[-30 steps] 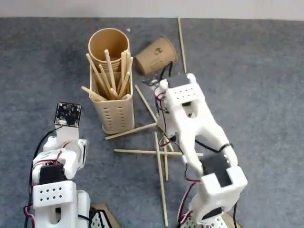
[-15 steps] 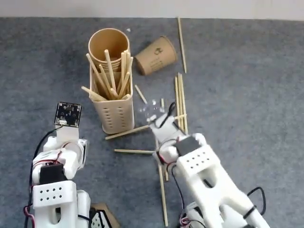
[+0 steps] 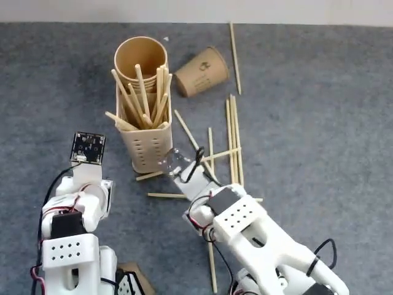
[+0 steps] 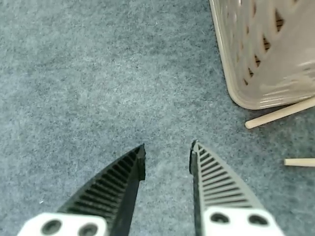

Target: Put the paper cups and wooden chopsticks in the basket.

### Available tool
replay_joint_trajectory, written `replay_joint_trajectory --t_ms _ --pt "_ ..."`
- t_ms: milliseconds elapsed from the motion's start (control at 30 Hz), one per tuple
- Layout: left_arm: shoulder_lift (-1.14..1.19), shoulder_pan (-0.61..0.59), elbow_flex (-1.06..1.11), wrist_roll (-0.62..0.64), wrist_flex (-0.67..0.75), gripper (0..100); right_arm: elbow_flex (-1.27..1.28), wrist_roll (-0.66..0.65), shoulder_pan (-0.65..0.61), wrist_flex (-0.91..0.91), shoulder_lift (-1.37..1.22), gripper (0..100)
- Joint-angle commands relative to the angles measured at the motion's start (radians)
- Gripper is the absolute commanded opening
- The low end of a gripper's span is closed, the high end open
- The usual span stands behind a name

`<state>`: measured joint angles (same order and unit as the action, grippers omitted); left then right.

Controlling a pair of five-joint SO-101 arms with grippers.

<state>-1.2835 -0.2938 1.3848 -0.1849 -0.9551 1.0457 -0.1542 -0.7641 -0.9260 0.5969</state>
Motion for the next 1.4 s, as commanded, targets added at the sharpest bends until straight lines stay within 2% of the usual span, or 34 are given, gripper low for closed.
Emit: replay_joint_trajectory --t_ms 0,167,367,433,500,533,767,900,1067,1200,1367 --pt "-0.01 0.012 -0.007 -0.008 0.011 16 0.002 0.012 0.005 0.015 -0.004 22.4" --pt "-0.01 0.012 -0.007 -0.008 0.009 16 0.048 0.011 0.093 0.131 -0.088 22.4" --pt "-0.01 0.012 -0.007 -0.008 0.009 16 0.031 -0.014 0.108 0.14 -0.331 21.9" --pt "-0.01 0.01 -0.007 -0.008 0.009 16 -0.015 -0.009 0.108 0.125 -0.377 15.6" --pt "-0.01 0.01 -0.007 -0.008 0.009 16 -0.059 -0.012 0.124 0.084 -0.387 3.3" --pt "-0.01 0.01 -0.007 -0.008 0.009 16 -0.081 -0.012 0.145 0.061 -0.387 0.0" --pt "-0.01 0.012 -0.007 -0.008 0.009 16 -0.295 -0.014 0.467 0.004 -0.387 0.5" --pt "-0.01 0.013 -0.007 -0.008 0.009 16 -0.484 -0.014 0.568 0.002 -0.387 0.5" --pt "-0.01 0.012 -0.007 -0.008 0.009 16 -0.661 -0.009 0.564 -0.007 -0.395 0.5" --pt "-0.01 0.012 -0.007 -0.008 0.009 16 -0.622 -0.017 0.496 -0.079 -0.395 0.5" --pt "-0.01 0.015 -0.007 -0.008 0.009 16 -0.532 -0.017 0.466 0.091 -0.397 0.5"
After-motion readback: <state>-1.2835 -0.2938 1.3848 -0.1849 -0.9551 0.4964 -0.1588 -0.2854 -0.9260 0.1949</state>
